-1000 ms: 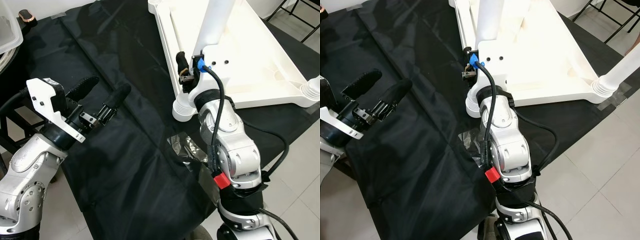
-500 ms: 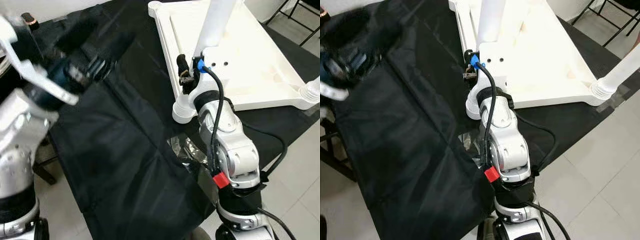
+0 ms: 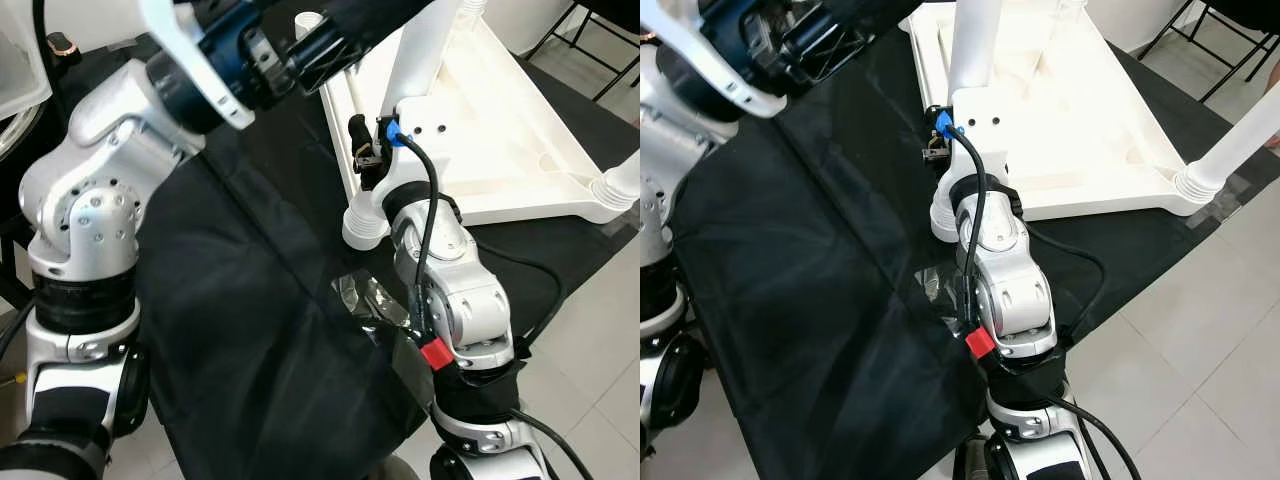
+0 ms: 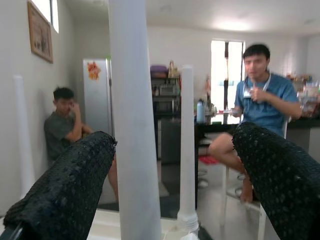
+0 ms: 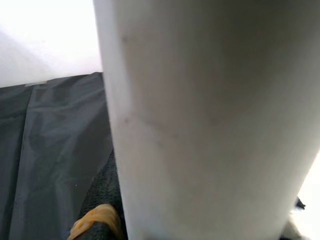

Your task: Building children table

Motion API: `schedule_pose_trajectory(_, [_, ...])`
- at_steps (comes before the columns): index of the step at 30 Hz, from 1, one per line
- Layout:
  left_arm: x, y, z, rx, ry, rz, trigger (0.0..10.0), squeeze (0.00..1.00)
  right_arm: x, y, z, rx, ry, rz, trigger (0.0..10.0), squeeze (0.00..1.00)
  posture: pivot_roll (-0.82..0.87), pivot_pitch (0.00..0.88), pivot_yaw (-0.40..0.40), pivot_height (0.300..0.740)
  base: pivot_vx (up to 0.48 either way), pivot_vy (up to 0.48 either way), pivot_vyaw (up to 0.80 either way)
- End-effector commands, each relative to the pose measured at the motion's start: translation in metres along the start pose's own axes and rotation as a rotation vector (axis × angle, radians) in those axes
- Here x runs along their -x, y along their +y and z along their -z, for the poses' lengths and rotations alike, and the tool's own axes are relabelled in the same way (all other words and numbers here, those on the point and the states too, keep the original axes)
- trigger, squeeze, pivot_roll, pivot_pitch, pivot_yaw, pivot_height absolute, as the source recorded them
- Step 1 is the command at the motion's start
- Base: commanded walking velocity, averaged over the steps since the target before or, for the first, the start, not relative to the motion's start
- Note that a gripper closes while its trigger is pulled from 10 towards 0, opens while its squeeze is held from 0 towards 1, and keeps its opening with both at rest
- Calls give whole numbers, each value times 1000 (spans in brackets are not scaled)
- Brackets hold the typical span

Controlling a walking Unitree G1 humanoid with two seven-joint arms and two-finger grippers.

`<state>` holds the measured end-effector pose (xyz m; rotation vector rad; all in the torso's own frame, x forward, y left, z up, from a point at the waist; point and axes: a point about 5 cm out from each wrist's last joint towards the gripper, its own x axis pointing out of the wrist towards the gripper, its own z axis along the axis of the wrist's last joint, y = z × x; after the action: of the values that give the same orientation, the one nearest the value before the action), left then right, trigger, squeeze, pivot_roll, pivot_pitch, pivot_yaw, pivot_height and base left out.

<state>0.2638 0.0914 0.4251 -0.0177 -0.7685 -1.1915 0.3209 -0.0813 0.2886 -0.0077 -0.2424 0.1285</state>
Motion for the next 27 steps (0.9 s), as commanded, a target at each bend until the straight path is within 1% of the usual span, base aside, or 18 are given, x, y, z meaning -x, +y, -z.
schedule_pose_trajectory(1, [-4,0,6,-10,56,3,10000,0,3,-4,50,9,249,15,10000,0,24,304,-41,740,0,0,0])
schedule_pose_trajectory(3, [-11,4,9,-52,103,-13,10000,0,2,-4,50,10,248,15,10000,0,24,304,-40,740,0,0,0])
schedule_pose_trajectory(7, [-13,9,12,-91,140,-23,10000,0,1,-3,50,10,246,15,10000,0,23,303,-36,740,0,0,0])
schedule_pose_trajectory(8, [-13,9,12,-91,140,-23,10000,0,1,-3,50,10,246,15,10000,0,23,303,-36,740,0,0,0])
schedule_pose_trajectory(9, [-12,11,13,-98,145,-25,10000,0,1,-3,49,9,246,14,10000,0,22,304,-36,740,0,0,0])
schedule_pose_trajectory(13, [-8,21,16,-79,143,-7,10000,0,1,-3,50,9,249,11,10000,0,23,305,-37,740,0,0,0])
schedule_pose_trajectory(17, [-8,22,20,-88,167,16,10000,0,1,-3,51,11,254,8,10000,0,26,307,-39,740,0,0,0])
schedule_pose_trajectory(20, [-13,19,26,-96,180,27,10000,0,1,-3,52,11,260,6,10000,0,29,307,-41,740,0,0,0])
schedule_pose_trajectory(21, [-17,17,28,-102,179,34,10000,0,1,-3,53,11,262,6,10000,0,28,307,-39,740,0,0,0])
schedule_pose_trajectory(22, [-17,17,28,-102,179,34,10000,0,1,-3,53,11,262,6,10000,0,28,307,-39,740,0,0,0])
schedule_pose_trajectory(24, [-21,16,30,-111,176,45,10000,0,1,-2,53,11,263,5,10000,0,28,307,-39,740,0,0,0])
schedule_pose_trajectory(26, [-36,14,33,-110,168,52,10000,0,2,-2,54,11,267,3,10000,0,30,307,-41,740,0,0,0])
schedule_pose_trajectory(27, [-36,14,33,-110,168,52,10000,0,2,-2,54,11,267,3,10000,0,30,307,-41,740,0,0,0])
